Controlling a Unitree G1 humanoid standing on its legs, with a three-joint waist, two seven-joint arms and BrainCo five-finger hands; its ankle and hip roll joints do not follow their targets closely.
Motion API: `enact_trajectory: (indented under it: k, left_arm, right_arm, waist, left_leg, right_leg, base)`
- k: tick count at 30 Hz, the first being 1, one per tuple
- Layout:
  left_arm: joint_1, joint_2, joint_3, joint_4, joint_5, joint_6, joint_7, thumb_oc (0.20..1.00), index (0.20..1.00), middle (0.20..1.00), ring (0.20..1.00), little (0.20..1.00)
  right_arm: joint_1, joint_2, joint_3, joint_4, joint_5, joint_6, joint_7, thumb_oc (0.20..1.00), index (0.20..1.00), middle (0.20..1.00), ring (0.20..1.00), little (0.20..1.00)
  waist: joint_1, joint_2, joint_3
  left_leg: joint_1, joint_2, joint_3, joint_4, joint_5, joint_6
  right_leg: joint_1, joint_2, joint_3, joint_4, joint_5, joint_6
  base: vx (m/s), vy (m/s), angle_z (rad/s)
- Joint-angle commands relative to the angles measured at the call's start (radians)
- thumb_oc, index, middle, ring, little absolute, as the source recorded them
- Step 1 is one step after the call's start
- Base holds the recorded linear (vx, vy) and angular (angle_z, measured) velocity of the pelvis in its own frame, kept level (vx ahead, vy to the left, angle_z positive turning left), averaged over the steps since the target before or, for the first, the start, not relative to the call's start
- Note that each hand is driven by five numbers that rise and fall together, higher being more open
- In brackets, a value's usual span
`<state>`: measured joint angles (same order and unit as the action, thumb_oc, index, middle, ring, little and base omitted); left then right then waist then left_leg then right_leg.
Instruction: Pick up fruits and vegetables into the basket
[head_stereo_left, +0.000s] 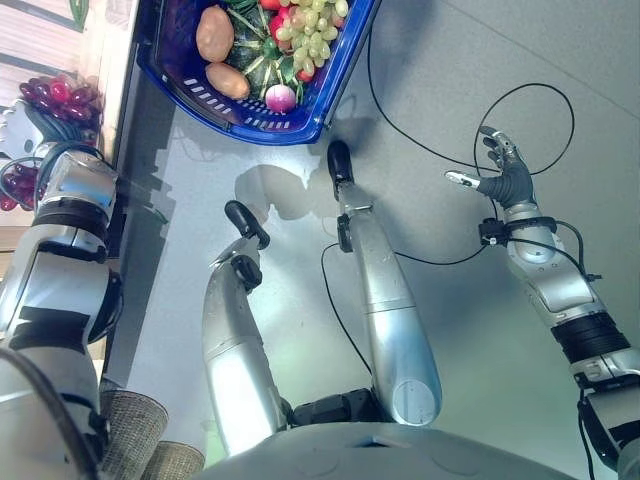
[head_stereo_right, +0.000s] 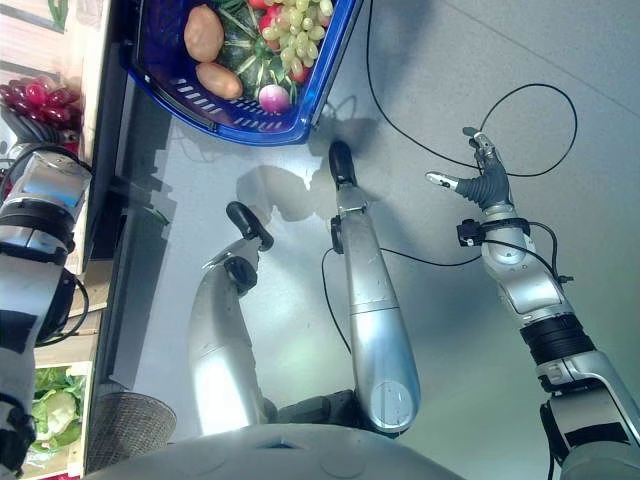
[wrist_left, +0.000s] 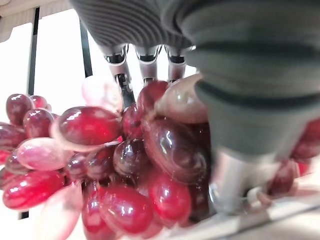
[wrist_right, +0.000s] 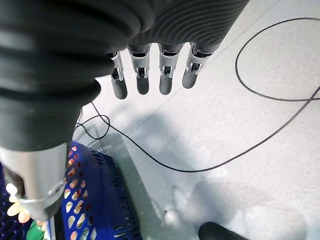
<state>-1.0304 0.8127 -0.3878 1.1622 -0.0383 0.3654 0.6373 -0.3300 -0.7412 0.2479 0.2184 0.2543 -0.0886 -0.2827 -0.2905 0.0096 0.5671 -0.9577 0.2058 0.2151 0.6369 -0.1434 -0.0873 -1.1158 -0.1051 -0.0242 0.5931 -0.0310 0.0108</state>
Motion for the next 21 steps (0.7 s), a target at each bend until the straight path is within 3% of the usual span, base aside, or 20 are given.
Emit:
enact_trajectory:
  k: [1, 4, 9, 14, 21]
  left_arm:
    - [0.096, -0.080, 0.011, 0.047, -0.061, -0.021, -0.041, 0.200, 0.200, 0.200, 0.200, 0.200]
    - [0.112, -0.089, 0.037, 0.038, -0.115, -0.046, -0.013, 0.200, 0.200, 0.200, 0.200, 0.200]
    - [0.146, -0.102, 0.102, -0.001, -0.231, -0.167, 0.010, 0.200, 0.200, 0.200, 0.200, 0.200]
    - [0.180, -0.118, 0.151, -0.046, -0.309, -0.218, 0.034, 0.200, 0.200, 0.200, 0.200, 0.200]
    - [0.265, -0.143, 0.240, -0.143, -0.397, -0.401, 0.028, 0.200, 0.200, 0.200, 0.200, 0.200]
  right_arm:
    - [0.048, 0.008, -0.017, -0.036, -0.005, -0.034, -0.025, 1.000, 1.000, 1.000, 1.000, 1.000]
    - [0.052, 0.011, -0.020, -0.041, -0.019, -0.034, -0.029, 1.000, 1.000, 1.000, 1.000, 1.000]
    - [0.068, 0.020, -0.024, -0.048, -0.031, -0.041, -0.034, 1.000, 1.000, 1.000, 1.000, 1.000]
    - [0.084, 0.031, -0.036, -0.067, -0.048, -0.038, -0.030, 1.000, 1.000, 1.000, 1.000, 1.000]
    - [0.125, 0.050, -0.054, -0.094, -0.072, -0.041, -0.007, 1.000, 1.000, 1.000, 1.000, 1.000]
  waist:
    - [-0.002, -0.035, -0.047]
    - [-0.001, -0.038, -0.047]
    - [0.008, -0.043, -0.047]
    - [0.019, -0.047, -0.047]
    - [0.041, -0.045, -0.047]
  left_leg:
    - [-0.029, -0.016, -0.010, 0.032, -0.056, 0.007]
    - [-0.019, -0.016, -0.010, 0.027, -0.054, 0.007]
    - [-0.005, -0.014, -0.019, 0.027, -0.053, 0.008]
    - [0.026, -0.018, -0.024, 0.016, -0.052, 0.009]
    - [0.109, -0.026, -0.028, -0.005, -0.046, 0.014]
  right_leg:
    - [0.037, -0.005, 0.022, 0.005, -0.066, 0.060]
    - [0.048, -0.004, 0.020, 0.001, -0.066, 0.060]
    - [0.065, -0.008, 0.014, 0.003, -0.070, 0.059]
    - [0.098, -0.013, 0.005, -0.007, -0.071, 0.063]
    - [0.185, -0.030, -0.010, -0.022, -0.078, 0.068]
  base:
    - [0.00, 0.000, 0.00]
    - [0.00, 0.001, -0.01]
    - [-0.01, -0.003, 0.04]
    - [-0.02, -0.001, 0.07]
    - [0.00, 0.004, 0.01]
